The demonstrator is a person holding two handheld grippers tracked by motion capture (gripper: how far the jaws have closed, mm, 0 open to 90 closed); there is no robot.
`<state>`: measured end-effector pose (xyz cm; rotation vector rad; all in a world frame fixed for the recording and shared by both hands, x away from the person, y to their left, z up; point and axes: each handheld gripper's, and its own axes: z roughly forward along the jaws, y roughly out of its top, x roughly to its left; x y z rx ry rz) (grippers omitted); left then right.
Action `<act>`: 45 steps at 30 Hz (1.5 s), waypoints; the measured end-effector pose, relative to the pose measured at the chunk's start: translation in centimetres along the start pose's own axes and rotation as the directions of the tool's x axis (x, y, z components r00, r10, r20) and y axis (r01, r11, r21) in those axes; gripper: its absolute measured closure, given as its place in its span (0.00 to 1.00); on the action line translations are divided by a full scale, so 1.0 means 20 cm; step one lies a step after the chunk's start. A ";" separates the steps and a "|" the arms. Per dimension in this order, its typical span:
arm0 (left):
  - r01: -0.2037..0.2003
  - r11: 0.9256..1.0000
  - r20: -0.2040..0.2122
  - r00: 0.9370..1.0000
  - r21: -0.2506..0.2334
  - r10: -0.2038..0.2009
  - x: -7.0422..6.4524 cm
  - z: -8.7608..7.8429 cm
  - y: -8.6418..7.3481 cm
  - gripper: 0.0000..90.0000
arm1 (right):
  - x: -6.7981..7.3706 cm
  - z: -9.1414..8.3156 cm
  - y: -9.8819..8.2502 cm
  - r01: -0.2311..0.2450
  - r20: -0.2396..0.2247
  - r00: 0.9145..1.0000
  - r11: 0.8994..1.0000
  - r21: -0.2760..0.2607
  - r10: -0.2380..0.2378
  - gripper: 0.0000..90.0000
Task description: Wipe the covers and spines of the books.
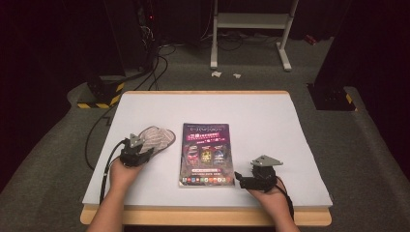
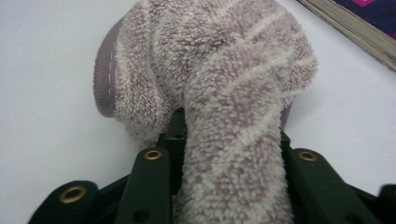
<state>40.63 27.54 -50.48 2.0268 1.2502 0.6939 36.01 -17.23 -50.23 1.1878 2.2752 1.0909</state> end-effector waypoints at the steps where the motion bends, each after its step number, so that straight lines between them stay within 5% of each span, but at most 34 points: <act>1: 0.009 1.000 0.002 1.000 -0.009 -0.009 0.00 -0.01 0.00 0.74 | 0.00 0.00 0.00 -0.001 0.001 1.000 1.000 -0.001 0.001 0.17; 11: 0.052 0.989 0.028 0.998 -0.136 -0.048 -0.01 -0.14 -0.03 0.74 | -0.04 -0.02 0.01 -0.014 0.004 1.000 0.999 -0.031 0.014 0.21; 15: 0.063 0.979 0.055 0.997 -0.194 -0.053 -0.02 -0.22 -0.03 0.74 | -0.06 -0.05 0.01 -0.022 0.027 0.999 1.000 -0.020 0.022 0.23; 16: 0.076 0.971 0.086 0.995 -0.225 -0.058 -0.03 -0.26 -0.02 0.75 | -0.06 -0.05 0.00 -0.015 0.033 0.999 1.000 -0.020 0.016 0.23; 22: 0.038 0.959 0.139 0.990 -0.282 0.001 -0.13 -0.35 0.01 0.74 | -0.06 -0.07 -0.05 -0.010 0.045 0.999 0.998 -0.064 0.013 0.26; 26: -0.003 0.959 0.147 0.988 -0.285 0.047 -0.20 -0.37 0.02 0.74 | -0.08 -0.08 -0.05 -0.024 0.035 0.999 0.997 -0.068 0.026 0.26; 30: -0.022 0.957 0.191 0.978 -0.288 0.080 -0.27 -0.39 0.02 0.74 | -0.09 -0.09 -0.05 -0.016 0.034 0.999 0.997 -0.079 0.019 0.26; 31: -0.058 0.961 0.190 0.975 -0.269 0.112 -0.31 -0.38 0.02 0.74 | -0.11 -0.09 -0.04 -0.024 0.030 0.999 0.996 -0.089 0.026 0.26; 34: -0.074 0.964 0.199 0.972 -0.254 0.127 -0.34 -0.37 0.01 0.74 | -0.12 -0.10 -0.04 -0.034 0.029 0.999 0.995 -0.093 0.037 0.26; 43: -0.156 0.972 0.265 0.944 -0.174 0.198 -0.47 -0.28 -0.01 0.74 | -0.12 -0.07 -0.02 -0.026 0.028 0.999 0.996 -0.086 0.028 0.27; 44: -0.166 0.974 0.285 0.936 -0.155 0.205 -0.50 -0.25 -0.01 0.74 | -0.12 -0.07 -0.02 -0.028 0.028 0.999 0.996 -0.082 0.030 0.27; 45: -0.166 0.974 0.285 0.936 -0.155 0.205 -0.50 -0.25 -0.01 0.73 | -0.12 -0.07 -0.02 -0.033 0.027 0.999 0.996 -0.083 0.036 0.27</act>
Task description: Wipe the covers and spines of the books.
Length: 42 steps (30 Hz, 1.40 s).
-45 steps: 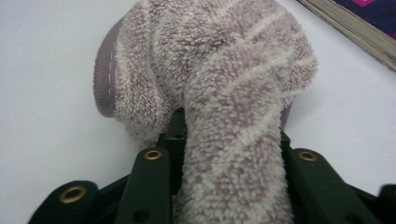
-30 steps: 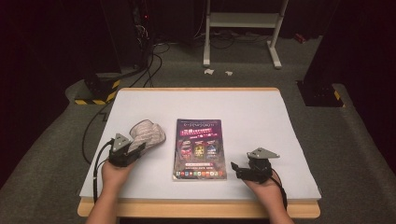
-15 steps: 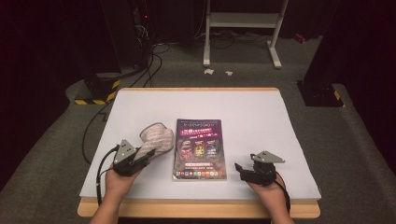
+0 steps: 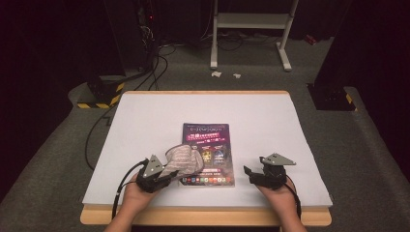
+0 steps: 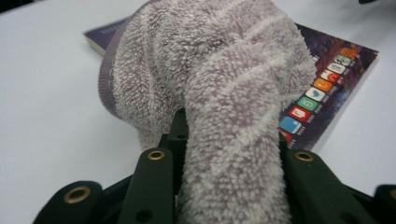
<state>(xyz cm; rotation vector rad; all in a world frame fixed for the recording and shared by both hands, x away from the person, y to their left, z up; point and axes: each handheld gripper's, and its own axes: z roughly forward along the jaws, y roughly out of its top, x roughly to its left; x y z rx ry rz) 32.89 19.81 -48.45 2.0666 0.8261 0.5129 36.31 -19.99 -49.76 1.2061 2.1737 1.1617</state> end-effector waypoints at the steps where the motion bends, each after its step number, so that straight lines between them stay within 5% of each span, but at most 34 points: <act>1: -0.019 1.000 0.013 1.000 0.021 0.019 -0.03 0.04 0.00 0.73 | 0.00 0.00 0.00 -0.001 0.000 1.000 1.000 0.000 0.001 0.27; 13: -0.113 0.990 0.068 0.992 0.089 0.107 -0.19 0.24 0.10 0.73 | -0.02 -0.04 -0.04 -0.032 0.009 0.999 0.999 -0.007 0.032 0.27; 20: -0.115 0.989 0.123 0.987 0.090 0.104 -0.25 0.34 0.17 0.72 | -0.03 -0.05 -0.05 -0.041 0.013 0.999 0.999 -0.012 0.041 0.27; 25: -0.154 0.985 0.153 0.978 0.078 0.141 -0.35 0.43 0.24 0.71 | -0.04 -0.06 -0.05 -0.044 0.020 0.999 0.999 -0.012 0.045 0.27; 33: -0.164 0.984 0.142 0.978 0.074 0.152 -0.32 0.41 0.22 0.71 | -0.04 -0.06 -0.06 -0.048 0.023 0.999 0.999 -0.009 0.048 0.28; 42: -0.080 0.995 0.036 0.996 0.065 0.078 -0.16 0.25 0.08 0.71 | -0.04 -0.06 -0.06 -0.054 0.024 0.998 0.998 -0.007 0.055 0.28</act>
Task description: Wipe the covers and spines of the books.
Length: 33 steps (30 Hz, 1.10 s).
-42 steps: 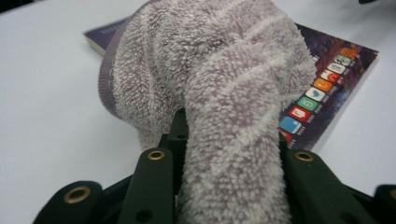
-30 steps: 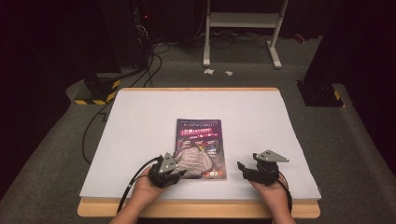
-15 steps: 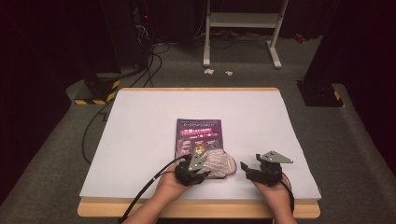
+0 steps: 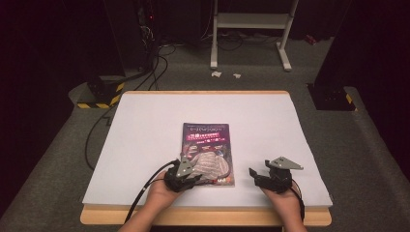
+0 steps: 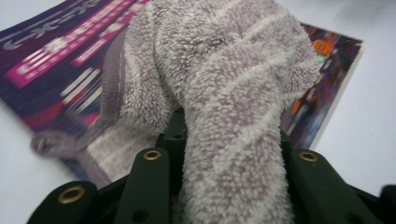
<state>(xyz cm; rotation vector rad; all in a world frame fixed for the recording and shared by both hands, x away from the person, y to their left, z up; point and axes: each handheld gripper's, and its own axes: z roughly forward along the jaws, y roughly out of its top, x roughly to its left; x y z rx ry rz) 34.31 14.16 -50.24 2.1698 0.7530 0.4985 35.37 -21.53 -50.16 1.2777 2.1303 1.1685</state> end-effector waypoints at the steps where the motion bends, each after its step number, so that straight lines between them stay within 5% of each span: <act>1: 0.014 1.000 -0.013 1.000 -0.002 -0.014 0.01 -0.02 -0.02 0.71 | 0.00 0.00 0.00 0.000 0.001 1.000 1.000 -0.001 0.000 0.28; 7: 0.081 0.997 -0.054 0.995 -0.018 -0.082 0.05 -0.07 -0.06 0.71 | 0.00 0.00 0.00 0.001 0.004 1.000 1.000 -0.002 -0.001 0.28; 14: 0.050 0.999 -0.072 0.996 0.004 -0.050 -0.02 -0.04 -0.02 0.71 | 0.00 -0.01 0.00 -0.004 0.010 1.000 1.000 -0.001 0.004 0.28; 27: -0.038 0.999 0.014 0.999 0.027 0.037 -0.21 0.13 0.15 0.71 | -0.02 -0.02 0.00 -0.006 0.019 1.000 1.000 -0.013 0.006 0.28; 33: -0.043 0.999 0.064 0.997 0.022 0.042 -0.28 0.20 0.22 0.71 | -0.03 -0.02 0.00 -0.014 0.023 1.000 1.000 -0.015 0.014 0.29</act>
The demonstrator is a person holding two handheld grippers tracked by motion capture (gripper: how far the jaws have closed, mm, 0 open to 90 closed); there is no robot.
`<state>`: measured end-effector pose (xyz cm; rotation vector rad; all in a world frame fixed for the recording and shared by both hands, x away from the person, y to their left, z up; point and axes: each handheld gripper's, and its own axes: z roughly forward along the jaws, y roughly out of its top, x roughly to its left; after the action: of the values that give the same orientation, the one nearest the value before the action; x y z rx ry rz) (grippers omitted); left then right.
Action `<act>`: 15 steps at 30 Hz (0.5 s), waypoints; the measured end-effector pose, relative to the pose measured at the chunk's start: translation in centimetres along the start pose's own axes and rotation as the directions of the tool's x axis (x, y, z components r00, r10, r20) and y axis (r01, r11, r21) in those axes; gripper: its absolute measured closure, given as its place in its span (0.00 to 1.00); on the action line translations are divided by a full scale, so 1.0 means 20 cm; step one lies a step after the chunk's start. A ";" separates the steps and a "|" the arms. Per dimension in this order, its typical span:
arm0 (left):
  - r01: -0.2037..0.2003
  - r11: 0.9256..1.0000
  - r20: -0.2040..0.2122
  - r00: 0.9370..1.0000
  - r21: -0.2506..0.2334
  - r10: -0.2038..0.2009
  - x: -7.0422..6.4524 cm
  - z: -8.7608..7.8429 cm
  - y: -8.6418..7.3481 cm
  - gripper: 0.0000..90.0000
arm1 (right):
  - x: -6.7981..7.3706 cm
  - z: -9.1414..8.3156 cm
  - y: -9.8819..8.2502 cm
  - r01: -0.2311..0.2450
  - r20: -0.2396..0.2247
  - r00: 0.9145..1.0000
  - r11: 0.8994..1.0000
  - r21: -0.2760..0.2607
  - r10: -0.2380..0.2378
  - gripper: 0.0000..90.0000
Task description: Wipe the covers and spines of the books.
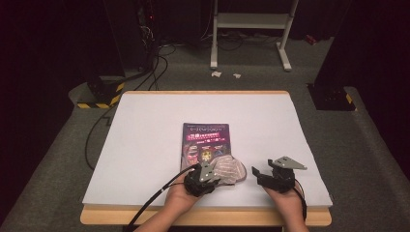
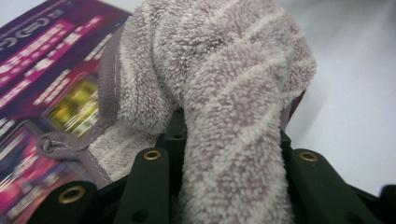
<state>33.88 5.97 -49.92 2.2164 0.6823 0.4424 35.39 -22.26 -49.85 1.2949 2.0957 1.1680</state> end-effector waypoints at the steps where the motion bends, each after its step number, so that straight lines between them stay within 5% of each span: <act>1: 0.001 1.000 0.004 1.000 -0.001 -0.001 -0.01 0.01 0.01 0.71 | 0.00 0.00 0.00 -0.002 0.001 1.000 1.000 -0.001 0.002 0.29; 7: -0.016 1.000 0.005 1.000 -0.003 0.016 -0.02 0.02 0.02 0.71 | -0.01 0.00 0.00 0.001 0.001 1.000 1.000 -0.008 -0.001 0.29; 15: -0.003 1.000 -0.014 1.000 -0.004 0.003 0.05 -0.04 -0.05 0.71 | -0.01 -0.01 0.00 -0.004 0.005 1.000 1.000 -0.010 0.004 0.29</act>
<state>33.88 7.61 -50.06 2.2127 0.6851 0.4612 35.35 -22.54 -49.76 1.2970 2.0827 1.1742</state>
